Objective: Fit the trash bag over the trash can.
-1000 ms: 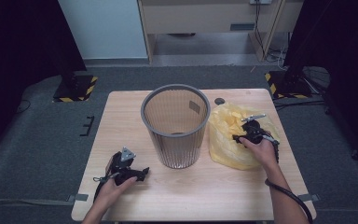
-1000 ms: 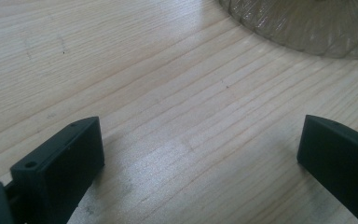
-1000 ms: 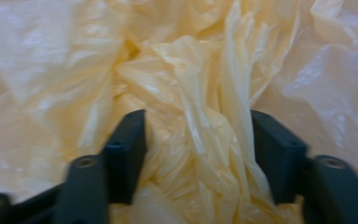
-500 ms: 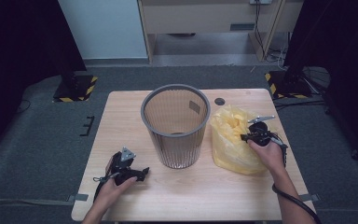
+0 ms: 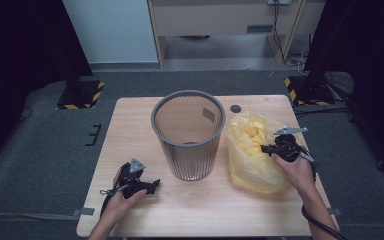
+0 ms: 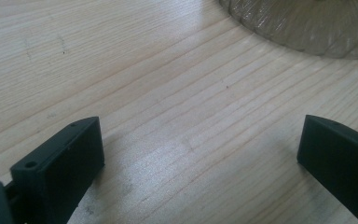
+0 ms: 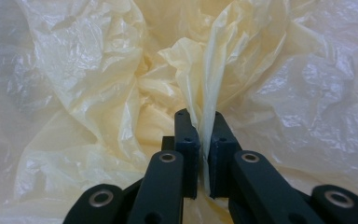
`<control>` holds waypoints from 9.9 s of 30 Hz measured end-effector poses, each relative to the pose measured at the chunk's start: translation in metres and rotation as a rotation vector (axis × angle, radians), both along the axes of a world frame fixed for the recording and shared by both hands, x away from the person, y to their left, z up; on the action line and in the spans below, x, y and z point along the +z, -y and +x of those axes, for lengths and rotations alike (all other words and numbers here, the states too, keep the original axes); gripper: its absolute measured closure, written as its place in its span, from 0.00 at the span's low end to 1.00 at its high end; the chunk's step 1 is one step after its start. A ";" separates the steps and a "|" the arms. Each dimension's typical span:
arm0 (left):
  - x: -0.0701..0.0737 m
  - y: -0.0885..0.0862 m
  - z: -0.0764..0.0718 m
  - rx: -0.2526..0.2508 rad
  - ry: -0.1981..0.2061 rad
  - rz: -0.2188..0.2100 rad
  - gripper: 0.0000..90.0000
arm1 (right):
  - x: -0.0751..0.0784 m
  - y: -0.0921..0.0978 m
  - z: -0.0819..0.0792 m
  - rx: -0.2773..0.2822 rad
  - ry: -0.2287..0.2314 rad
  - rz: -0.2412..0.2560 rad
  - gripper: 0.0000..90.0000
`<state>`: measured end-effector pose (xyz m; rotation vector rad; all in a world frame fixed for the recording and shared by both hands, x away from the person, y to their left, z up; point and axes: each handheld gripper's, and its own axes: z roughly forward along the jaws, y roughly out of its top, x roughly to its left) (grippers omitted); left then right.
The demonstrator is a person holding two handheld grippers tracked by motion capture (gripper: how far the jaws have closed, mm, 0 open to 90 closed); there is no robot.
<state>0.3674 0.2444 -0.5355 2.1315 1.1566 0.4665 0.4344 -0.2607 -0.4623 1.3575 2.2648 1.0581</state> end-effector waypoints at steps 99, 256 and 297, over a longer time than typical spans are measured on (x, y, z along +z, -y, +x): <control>0.000 0.000 0.000 -0.002 0.000 0.000 0.00 | 0.163 -0.051 -0.073 0.216 0.244 0.215 0.96; 0.001 0.001 0.002 -0.010 -0.006 0.008 0.00 | 0.172 -0.230 0.029 0.322 -0.116 0.047 0.85; 0.001 0.001 0.002 -0.009 -0.005 0.005 0.00 | 0.207 -0.171 0.012 0.232 0.014 0.274 0.46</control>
